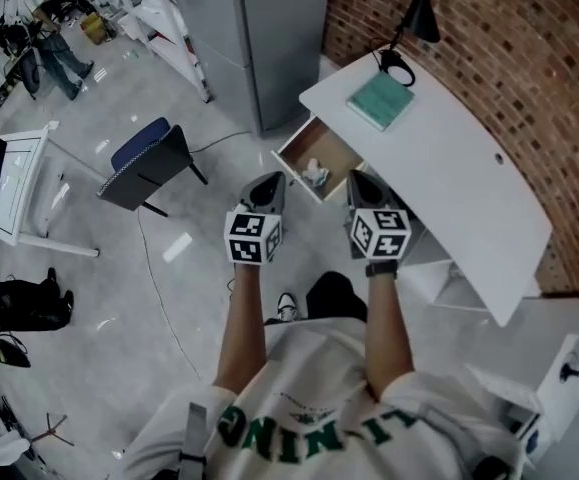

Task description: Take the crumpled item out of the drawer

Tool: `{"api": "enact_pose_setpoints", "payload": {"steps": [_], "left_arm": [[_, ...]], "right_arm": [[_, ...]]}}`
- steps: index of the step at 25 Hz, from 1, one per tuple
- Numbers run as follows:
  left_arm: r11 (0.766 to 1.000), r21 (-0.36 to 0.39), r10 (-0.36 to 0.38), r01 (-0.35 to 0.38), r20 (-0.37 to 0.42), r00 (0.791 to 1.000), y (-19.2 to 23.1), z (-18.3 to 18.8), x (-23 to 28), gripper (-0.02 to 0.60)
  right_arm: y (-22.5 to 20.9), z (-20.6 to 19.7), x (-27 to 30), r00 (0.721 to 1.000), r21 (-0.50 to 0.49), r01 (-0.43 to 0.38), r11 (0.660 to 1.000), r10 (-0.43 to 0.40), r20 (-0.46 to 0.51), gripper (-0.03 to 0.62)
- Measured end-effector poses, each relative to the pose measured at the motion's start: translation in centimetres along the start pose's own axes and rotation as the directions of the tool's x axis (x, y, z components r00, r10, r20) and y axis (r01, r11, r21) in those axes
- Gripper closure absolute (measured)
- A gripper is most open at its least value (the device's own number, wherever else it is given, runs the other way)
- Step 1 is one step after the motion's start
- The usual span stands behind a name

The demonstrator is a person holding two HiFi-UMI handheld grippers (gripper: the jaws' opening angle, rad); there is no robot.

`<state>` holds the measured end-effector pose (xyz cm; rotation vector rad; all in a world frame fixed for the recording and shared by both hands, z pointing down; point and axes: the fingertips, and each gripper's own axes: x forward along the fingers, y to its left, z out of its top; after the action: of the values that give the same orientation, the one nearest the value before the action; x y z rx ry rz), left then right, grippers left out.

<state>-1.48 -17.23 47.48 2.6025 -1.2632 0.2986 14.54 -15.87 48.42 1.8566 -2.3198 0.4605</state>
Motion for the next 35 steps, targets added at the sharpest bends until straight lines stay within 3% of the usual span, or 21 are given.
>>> {"api": "enact_pose_setpoints", "payload": {"steps": [3, 9, 17, 23, 35], "left_arm": [[1.000, -0.025, -0.018, 0.017, -0.067, 0.998, 1.1, -2.6, 2.4, 0.588], [0.995, -0.095, 0.000, -0.011, -0.112, 0.994, 3.6, -4.7, 10.2, 0.588], [0.992, -0.129, -0.018, -0.007, -0.193, 0.981, 4.6, -8.6, 16.9, 0.588], [0.992, -0.127, -0.043, 0.012, -0.238, 0.970, 6.3, -10.7, 19.7, 0.588], [0.970, -0.241, -0.114, 0.039, -0.307, 0.945, 10.2, -15.6, 23.6, 0.588]], "right_arm": [[-0.9, -2.6, 2.7, 0.998, -0.001, -0.011, 1.000, 0.011, -0.069, 0.592], [-3.3, -6.7, 9.0, 0.973, -0.013, -0.069, 0.998, 0.065, -0.222, 0.592], [-5.3, -13.5, 15.4, 0.910, -0.010, -0.131, 0.991, 0.116, -0.398, 0.592], [-6.5, -17.1, 19.5, 0.866, -0.044, -0.145, 0.988, 0.105, -0.489, 0.592], [-8.2, -24.8, 26.6, 0.761, -0.055, -0.174, 0.983, 0.099, -0.641, 0.592]]}}
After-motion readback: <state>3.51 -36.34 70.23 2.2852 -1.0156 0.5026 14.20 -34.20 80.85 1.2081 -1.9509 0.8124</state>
